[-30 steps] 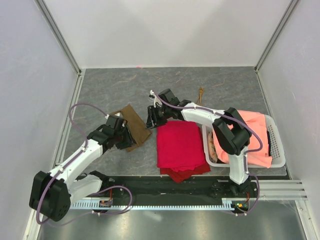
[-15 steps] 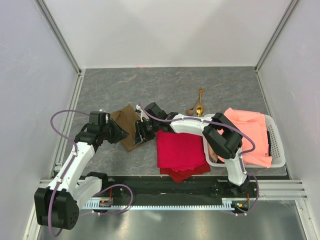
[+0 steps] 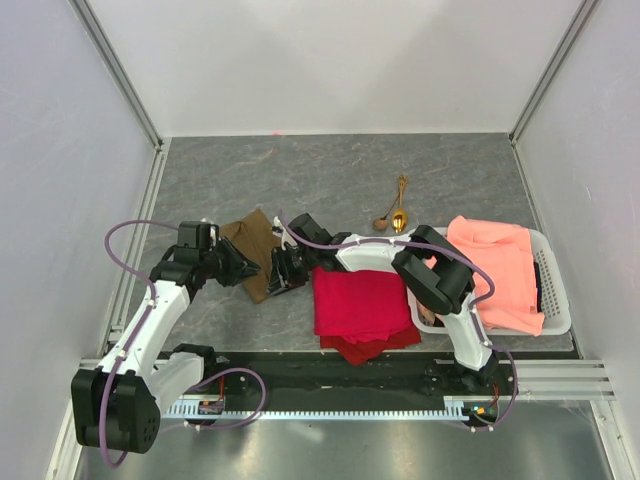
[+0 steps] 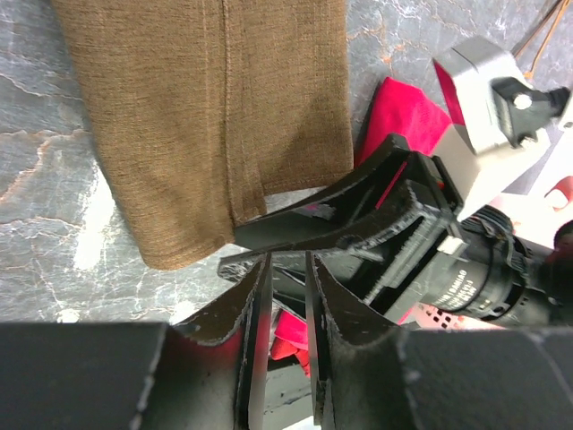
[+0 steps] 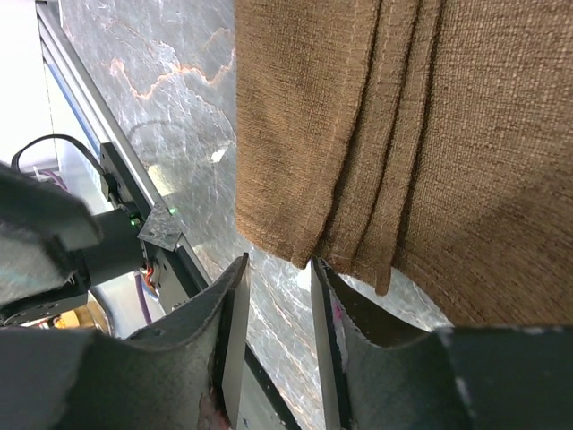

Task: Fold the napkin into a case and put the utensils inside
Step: Smooth out the 2/3-rectangle-folded napkin at the center of the board.

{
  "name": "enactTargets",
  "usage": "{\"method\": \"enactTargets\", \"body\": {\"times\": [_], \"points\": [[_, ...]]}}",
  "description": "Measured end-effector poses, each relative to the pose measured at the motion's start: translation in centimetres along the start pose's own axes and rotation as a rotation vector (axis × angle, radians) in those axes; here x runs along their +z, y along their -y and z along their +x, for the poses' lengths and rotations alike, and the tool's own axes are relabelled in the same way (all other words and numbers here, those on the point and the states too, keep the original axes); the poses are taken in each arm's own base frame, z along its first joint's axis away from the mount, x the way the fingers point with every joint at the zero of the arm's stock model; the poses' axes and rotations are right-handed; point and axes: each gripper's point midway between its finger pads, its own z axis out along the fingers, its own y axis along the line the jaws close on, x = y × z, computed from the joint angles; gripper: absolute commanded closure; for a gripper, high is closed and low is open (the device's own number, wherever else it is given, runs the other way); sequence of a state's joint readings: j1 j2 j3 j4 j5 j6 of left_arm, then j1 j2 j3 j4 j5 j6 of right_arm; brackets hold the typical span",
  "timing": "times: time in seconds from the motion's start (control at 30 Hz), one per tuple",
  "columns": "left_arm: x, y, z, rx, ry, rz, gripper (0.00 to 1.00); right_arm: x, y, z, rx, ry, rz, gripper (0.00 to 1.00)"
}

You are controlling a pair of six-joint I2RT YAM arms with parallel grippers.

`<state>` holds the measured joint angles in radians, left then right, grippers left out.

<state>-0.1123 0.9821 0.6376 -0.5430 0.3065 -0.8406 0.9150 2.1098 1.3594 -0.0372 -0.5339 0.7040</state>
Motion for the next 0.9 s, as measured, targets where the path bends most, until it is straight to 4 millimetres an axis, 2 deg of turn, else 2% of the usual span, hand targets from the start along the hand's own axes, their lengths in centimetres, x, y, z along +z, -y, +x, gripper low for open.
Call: {"method": "enactTargets", "body": {"times": [0.17, 0.2, 0.27, 0.33, 0.37, 0.6, 0.83, 0.9], "points": [[0.0, 0.1, 0.1, 0.000, -0.009, 0.008, 0.73, 0.6, 0.2, 0.2, 0.006, -0.003, -0.006, 0.63], [0.0, 0.1, 0.2, 0.000, -0.009, 0.008, 0.73, 0.6, 0.2, 0.2, 0.007, -0.003, -0.006, 0.67], [0.0, 0.2, 0.2, 0.000, -0.010, 0.009, 0.73, 0.7, 0.3, 0.2, 0.008, -0.004, -0.005, 0.75], [0.0, 0.2, 0.2, 0.000, -0.010, 0.010, 0.73, 0.7, 0.3, 0.1, 0.005, -0.003, -0.003, 0.88], [0.0, 0.2, 0.1, -0.001, -0.010, 0.010, 0.73, 0.7, 0.3, 0.0, 0.001, -0.002, -0.001, 1.00], [0.1, -0.1, -0.1, -0.010, -0.008, 0.002, 0.73, 0.4, 0.1, -1.5, -0.014, 0.020, 0.018, 1.00], [1.4, -0.5, -0.4, -0.025, -0.029, -0.021, 0.72, -0.2, 1.9, -2.1, -0.009, 0.034, 0.075, 1.00], [1.9, -0.4, -0.4, -0.032, -0.049, -0.019, 0.76, -0.4, 2.5, -2.2, -0.009, 0.038, 0.094, 1.00]]}}
